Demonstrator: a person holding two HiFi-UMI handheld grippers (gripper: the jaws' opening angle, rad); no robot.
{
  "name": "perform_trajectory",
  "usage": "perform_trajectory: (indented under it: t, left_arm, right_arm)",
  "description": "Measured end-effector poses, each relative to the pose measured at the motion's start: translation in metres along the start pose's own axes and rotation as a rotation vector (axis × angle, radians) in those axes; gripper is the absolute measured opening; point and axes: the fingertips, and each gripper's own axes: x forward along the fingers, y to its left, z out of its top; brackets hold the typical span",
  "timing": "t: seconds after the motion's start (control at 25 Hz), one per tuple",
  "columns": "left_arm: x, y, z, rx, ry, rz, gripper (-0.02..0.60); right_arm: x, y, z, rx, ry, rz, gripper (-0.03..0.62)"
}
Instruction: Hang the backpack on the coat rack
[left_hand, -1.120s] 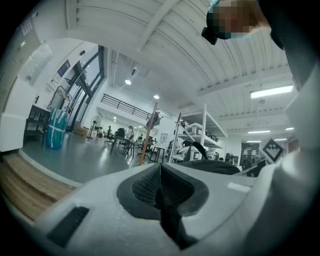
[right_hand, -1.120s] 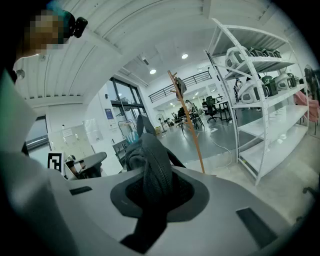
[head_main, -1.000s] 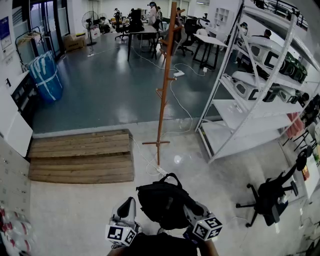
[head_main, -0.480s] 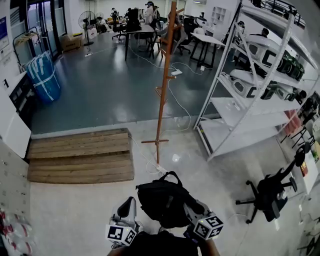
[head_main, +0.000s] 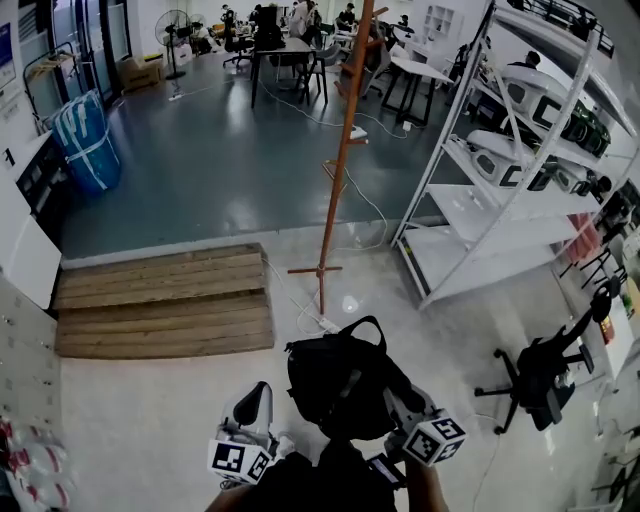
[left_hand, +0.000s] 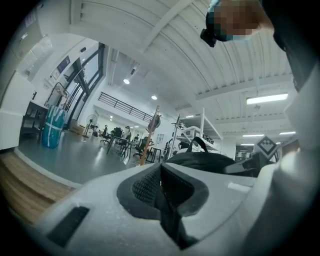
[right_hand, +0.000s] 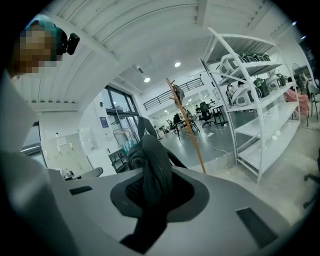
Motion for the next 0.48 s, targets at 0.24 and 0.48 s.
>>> perform_trajectory:
  t: [0.24,0.48]
  left_arm:
    - [-0.009,0.016,0.007,0.003,-0.008,0.002,0.02]
    - [-0.003,0.032,0.006,0.003,-0.006,0.005,0.02]
  right_arm:
    - [0.012,0.017,0.007,0.03,-0.02,0.0,0.058]
    - [0.041,0.027,0.006,0.041,-0.014,0.026,0.058]
